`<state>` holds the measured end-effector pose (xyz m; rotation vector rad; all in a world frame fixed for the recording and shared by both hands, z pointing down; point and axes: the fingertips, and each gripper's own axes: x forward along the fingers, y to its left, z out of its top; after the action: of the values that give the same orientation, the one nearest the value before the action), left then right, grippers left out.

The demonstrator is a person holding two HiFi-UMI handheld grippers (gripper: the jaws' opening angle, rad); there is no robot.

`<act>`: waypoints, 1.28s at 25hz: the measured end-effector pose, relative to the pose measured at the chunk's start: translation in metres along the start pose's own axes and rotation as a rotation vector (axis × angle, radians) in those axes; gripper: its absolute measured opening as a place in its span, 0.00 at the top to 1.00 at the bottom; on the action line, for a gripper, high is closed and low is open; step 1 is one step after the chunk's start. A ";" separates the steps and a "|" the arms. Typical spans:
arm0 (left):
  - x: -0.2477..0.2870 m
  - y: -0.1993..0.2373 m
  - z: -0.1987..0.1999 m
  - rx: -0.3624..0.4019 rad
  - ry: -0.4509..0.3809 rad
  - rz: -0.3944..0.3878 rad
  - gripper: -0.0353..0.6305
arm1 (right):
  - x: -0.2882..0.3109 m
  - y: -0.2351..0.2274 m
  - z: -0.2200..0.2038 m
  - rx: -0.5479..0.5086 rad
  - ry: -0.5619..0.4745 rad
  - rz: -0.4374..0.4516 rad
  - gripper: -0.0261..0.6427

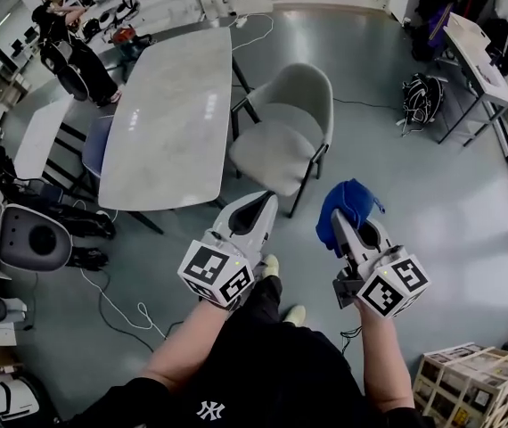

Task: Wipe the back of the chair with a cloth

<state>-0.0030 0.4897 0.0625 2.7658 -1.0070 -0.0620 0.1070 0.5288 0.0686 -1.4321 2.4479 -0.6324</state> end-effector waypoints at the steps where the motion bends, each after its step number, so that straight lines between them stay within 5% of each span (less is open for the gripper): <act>1: 0.009 0.009 0.001 0.001 -0.002 -0.003 0.94 | 0.010 -0.005 0.002 -0.004 0.006 -0.006 0.87; 20: 0.157 0.178 0.010 0.002 0.018 -0.093 0.94 | 0.228 -0.105 0.005 -0.042 0.141 -0.116 0.87; 32: 0.297 0.246 -0.037 -0.036 0.050 -0.033 0.94 | 0.326 -0.289 -0.010 -0.073 0.302 -0.149 0.87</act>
<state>0.0728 0.1216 0.1561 2.7377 -0.9386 -0.0156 0.1639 0.1238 0.2205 -1.6673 2.6293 -0.8551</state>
